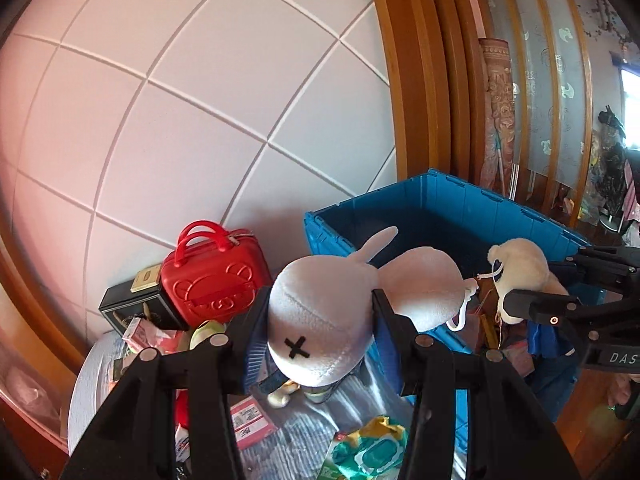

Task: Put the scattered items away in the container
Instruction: 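Lift the bunny and teddy bear and carry them over the blue crate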

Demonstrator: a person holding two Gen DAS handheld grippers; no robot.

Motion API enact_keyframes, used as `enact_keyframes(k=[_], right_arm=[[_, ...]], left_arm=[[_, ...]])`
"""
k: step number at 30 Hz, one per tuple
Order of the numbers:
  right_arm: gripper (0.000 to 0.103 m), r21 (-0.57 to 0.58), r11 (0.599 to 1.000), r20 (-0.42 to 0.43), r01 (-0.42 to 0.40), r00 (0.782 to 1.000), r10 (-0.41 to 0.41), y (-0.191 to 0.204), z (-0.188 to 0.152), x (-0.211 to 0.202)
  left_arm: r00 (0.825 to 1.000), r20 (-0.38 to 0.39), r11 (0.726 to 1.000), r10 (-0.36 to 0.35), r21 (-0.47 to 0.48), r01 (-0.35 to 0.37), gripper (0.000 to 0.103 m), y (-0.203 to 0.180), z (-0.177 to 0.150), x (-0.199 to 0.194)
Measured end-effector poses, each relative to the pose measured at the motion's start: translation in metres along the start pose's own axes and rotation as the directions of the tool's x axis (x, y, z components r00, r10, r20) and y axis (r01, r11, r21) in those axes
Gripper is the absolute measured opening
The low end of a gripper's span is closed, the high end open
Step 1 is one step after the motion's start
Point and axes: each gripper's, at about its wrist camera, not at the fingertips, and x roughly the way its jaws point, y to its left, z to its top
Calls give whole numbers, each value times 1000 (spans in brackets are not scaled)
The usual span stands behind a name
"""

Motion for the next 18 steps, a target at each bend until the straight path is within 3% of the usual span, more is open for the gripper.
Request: enact_keyframes(k=[9, 18], right_arm=[[38, 62, 995, 7, 83, 996, -84, -82, 3, -10], [38, 119, 980, -2, 160, 987, -161, -134, -1, -22]], left_arm=[[997, -13, 996, -71, 49, 72, 47, -63, 35, 45], [990, -28, 986, -137, 96, 139, 47, -111, 55, 73]])
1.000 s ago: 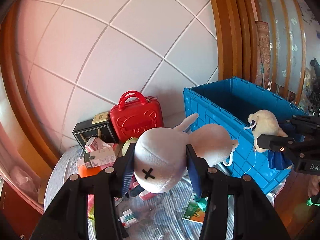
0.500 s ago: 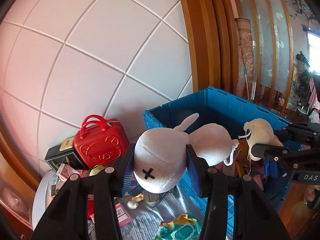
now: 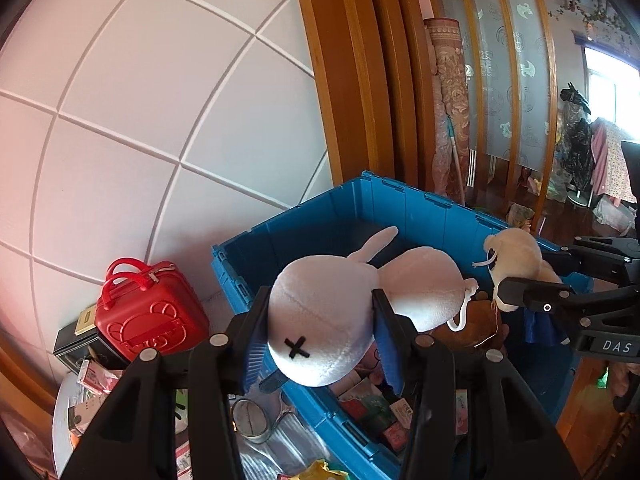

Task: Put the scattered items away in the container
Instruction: 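Lift the bunny and teddy bear and carry them over the blue crate, then open both tools over the crate to drop the bunny and teddy bear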

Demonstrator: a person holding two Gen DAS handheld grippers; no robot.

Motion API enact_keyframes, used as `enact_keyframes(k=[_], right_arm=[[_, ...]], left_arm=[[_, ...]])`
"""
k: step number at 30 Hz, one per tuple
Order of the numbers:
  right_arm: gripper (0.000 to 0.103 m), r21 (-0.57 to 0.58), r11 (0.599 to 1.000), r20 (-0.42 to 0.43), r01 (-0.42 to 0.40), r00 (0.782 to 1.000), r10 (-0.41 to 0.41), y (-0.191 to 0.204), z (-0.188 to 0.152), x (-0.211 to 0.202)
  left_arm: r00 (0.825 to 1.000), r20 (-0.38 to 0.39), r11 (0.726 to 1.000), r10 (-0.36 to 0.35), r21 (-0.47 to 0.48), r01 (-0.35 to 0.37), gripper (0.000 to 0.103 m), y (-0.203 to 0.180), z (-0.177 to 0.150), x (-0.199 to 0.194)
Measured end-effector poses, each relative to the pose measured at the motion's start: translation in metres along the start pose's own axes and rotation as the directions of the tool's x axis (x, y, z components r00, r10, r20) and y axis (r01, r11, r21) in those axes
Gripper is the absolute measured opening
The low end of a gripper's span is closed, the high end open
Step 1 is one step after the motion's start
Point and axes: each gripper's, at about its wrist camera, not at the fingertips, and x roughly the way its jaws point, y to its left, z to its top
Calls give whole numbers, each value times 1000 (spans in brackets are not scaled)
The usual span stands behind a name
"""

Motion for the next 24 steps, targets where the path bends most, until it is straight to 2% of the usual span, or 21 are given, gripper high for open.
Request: enact_keyframes(k=[4, 7, 8, 9, 11, 12, 13, 19, 24], right_arm=[[38, 23, 999, 2, 29, 1000, -29, -20, -2, -5], [38, 31, 999, 0, 44, 999, -44, -31, -2, -7], [38, 30, 998, -1, 50, 999, -50, -33, -2, -7], [39, 29, 998, 1, 56, 998, -56, -35, -2, -8], [46, 28, 997, 16, 71, 997, -71, -39, 0, -10], [69, 33, 996, 25, 86, 996, -87, -41, 1, -12], [102, 42, 995, 32, 95, 995, -96, -43, 1, -13], [103, 52, 992, 33, 113, 993, -115, -41, -2, -12], [103, 38, 996, 25, 85, 996, -86, -14, 1, -11]], left_arm=[[1000, 6, 1000, -19, 5, 19, 49, -11, 9, 9], [999, 9, 999, -43, -15, 44, 60, -15, 15, 14], [998, 8, 998, -58, -27, 58, 71, -16, 18, 16], [998, 9, 997, -69, -39, 69, 88, -16, 20, 17], [997, 27, 996, -67, -59, 69, 101, -16, 22, 14], [998, 33, 996, -58, -68, 60, 102, -15, 23, 13], [998, 34, 996, -50, -74, 52, 102, -15, 23, 12], [999, 17, 993, 34, -109, -32, 102, -1, 12, 0], [993, -1, 979, 119, -166, -117, 102, 25, -9, -24]])
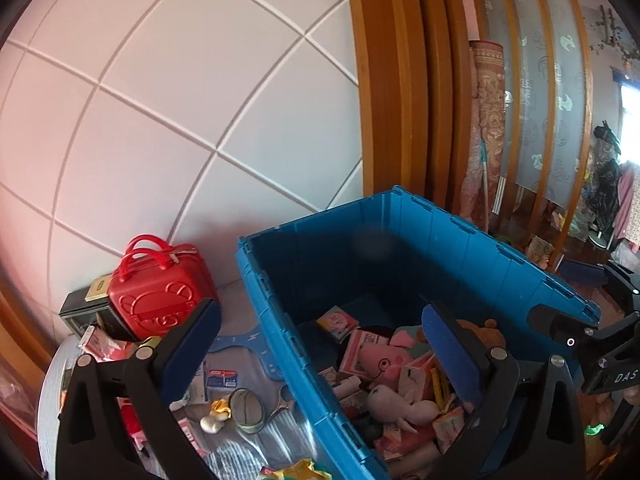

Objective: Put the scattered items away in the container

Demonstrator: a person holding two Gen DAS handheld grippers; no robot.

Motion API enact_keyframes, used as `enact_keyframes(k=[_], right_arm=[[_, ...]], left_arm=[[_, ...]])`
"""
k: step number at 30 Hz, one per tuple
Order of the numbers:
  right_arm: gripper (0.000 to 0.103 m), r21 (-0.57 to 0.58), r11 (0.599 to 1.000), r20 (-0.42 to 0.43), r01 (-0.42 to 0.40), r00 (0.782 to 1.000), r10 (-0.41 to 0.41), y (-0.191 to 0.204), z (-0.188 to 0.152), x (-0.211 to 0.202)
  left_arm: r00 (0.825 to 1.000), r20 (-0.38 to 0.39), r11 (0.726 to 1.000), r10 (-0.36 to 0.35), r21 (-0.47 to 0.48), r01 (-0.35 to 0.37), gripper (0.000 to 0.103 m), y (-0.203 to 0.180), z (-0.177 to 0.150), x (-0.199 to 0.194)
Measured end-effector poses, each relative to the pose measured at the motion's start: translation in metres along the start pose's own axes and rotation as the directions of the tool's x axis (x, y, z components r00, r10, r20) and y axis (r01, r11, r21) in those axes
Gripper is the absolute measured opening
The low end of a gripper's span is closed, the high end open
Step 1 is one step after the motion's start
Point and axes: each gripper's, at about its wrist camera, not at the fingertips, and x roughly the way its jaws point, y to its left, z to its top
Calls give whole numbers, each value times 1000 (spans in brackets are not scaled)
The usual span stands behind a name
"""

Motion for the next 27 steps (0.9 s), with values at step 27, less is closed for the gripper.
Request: enact_keyframes(k=[27], right_arm=[[103, -131, 983, -71, -127, 990, 119, 239, -60, -83]], left_arm=[[948, -129, 929, 290, -202, -311, 102, 187, -163, -200]])
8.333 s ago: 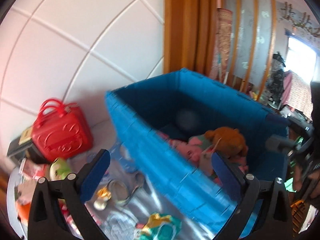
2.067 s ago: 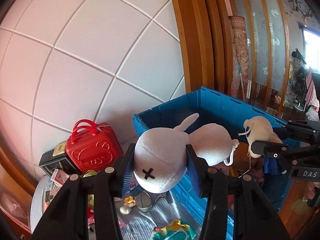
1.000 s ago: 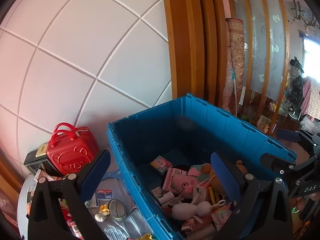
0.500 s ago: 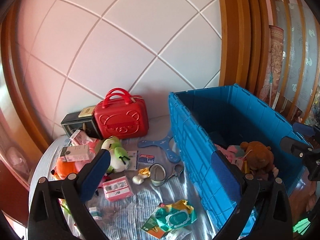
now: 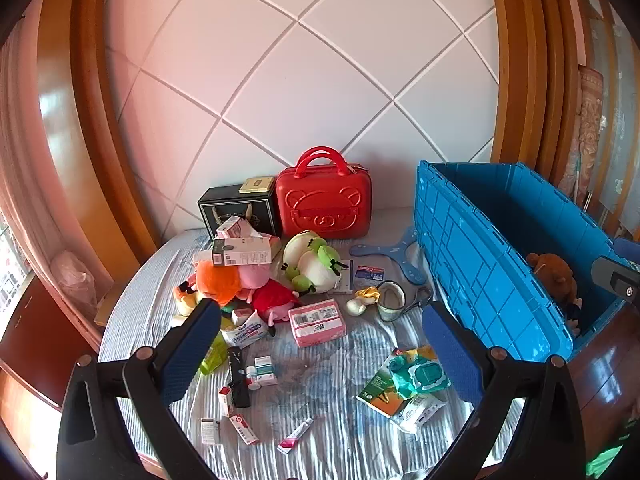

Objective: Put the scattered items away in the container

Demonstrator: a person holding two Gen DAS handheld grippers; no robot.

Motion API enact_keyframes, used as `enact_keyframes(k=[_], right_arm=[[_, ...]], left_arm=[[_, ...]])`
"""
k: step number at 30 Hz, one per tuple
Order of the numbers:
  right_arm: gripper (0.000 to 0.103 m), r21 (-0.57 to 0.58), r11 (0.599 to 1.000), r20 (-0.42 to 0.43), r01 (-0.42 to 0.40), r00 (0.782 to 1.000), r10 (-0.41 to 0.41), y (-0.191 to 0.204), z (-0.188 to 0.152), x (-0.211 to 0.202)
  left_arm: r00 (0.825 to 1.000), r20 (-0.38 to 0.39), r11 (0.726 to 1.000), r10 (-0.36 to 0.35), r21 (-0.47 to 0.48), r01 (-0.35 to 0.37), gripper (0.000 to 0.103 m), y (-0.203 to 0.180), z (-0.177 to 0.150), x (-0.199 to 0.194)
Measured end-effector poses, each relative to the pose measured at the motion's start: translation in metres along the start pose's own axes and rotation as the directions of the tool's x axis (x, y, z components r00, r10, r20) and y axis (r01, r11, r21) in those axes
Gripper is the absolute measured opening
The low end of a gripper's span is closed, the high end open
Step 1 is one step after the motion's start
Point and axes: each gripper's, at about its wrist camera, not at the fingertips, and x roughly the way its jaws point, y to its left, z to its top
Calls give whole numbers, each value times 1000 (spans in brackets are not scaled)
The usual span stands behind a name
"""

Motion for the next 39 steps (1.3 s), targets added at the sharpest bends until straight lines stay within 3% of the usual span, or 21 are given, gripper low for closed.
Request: enact_keyframes(k=[7, 13, 21, 39], right_arm=[[103, -3, 1000, 2, 8, 1000, -8, 39, -17, -25], [103, -13, 1000, 10, 10, 1000, -10, 49, -23, -35], [103, -23, 1000, 16, -5, 1000, 5, 37, -21, -43], [103, -24, 999, 12, -43, 999, 43, 9, -22, -46]], left_arm=[[1000, 1, 1000, 11, -2, -11, 102, 31, -14, -25], [1000, -8, 1000, -1, -31, 1, 102, 37, -21, -34], [1000, -17, 997, 12, -79, -13, 102, 30, -21, -40], [996, -24, 995, 83, -61, -85, 102, 0, -18, -44]])
